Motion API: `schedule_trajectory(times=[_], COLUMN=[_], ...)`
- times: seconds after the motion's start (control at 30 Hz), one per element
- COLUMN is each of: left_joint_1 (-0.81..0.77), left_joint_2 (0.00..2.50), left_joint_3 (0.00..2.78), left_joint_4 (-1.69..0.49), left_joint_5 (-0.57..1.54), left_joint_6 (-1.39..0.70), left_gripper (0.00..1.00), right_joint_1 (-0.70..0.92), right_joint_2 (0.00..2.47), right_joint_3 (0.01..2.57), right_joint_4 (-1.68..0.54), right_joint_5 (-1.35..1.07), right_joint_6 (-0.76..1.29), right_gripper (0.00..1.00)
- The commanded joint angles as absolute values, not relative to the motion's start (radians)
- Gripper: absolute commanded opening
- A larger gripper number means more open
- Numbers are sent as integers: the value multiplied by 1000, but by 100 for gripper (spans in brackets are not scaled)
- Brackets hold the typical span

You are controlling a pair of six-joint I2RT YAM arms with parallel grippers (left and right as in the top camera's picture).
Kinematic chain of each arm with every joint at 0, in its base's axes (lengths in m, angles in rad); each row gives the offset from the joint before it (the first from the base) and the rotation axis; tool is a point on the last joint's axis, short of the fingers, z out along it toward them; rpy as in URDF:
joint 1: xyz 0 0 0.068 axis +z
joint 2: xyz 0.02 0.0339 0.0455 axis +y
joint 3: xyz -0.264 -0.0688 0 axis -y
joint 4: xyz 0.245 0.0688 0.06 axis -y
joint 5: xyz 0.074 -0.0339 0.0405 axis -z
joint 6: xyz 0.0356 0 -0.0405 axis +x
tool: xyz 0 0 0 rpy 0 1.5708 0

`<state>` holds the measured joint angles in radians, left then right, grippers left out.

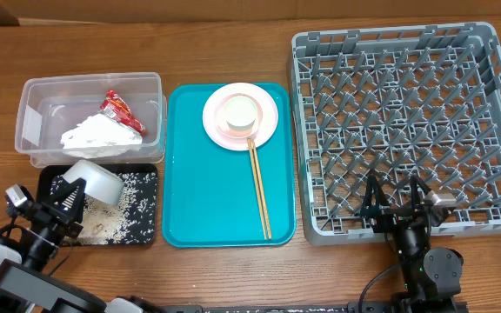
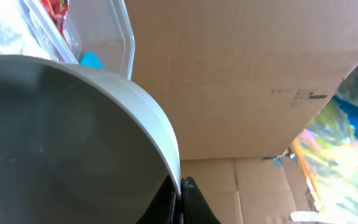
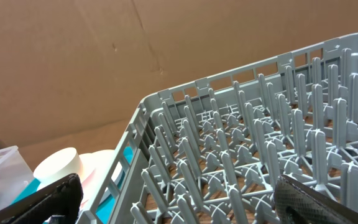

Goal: Sort waste into correct bins and load items into the dishwasher
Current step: 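Carry the bowl over the black tray and tip the rice out, then return the empty bowl to the teal tray and release it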

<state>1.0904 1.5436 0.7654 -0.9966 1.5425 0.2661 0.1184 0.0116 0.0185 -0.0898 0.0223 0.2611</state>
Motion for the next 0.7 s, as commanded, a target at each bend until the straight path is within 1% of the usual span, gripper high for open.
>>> schedule_trajectory(times=[0.0,0.1,0.13,0.17,0.33,0.47,0.57,0.67], left_joint_1=[1085,1084,1083,1080,1039,964,865,749], left_joint_2=[1535,1535,1535,1535,1535,1532,1516,1499], left_joint_3=[763,764,764,764,773,856,977,1119], left_joint_4=[-979,-856,-828,-825,-844,-959,-1071,-1190], left_joint_5=[1582,1560,1526,1508,1494,1446,1422,1313], left_joint_6=[284,278,241,210,196,182,182,176], left_gripper=[4,4,4,4,4,4,4,4], right_joint_1=[118,118,118,118,118,118,118,118], right_joint_2=[3,3,3,3,3,3,3,3], right_joint_3=[8,8,8,8,8,8,8,8], right_joint_4=[-83,-83,-83,-83,-83,-83,-83,-83], right_joint_5=[16,16,16,17,16,16,16,16], right_joint_6=[258,258,258,258,258,258,258,258], right_gripper=[100,100,100,100,100,100,100,100])
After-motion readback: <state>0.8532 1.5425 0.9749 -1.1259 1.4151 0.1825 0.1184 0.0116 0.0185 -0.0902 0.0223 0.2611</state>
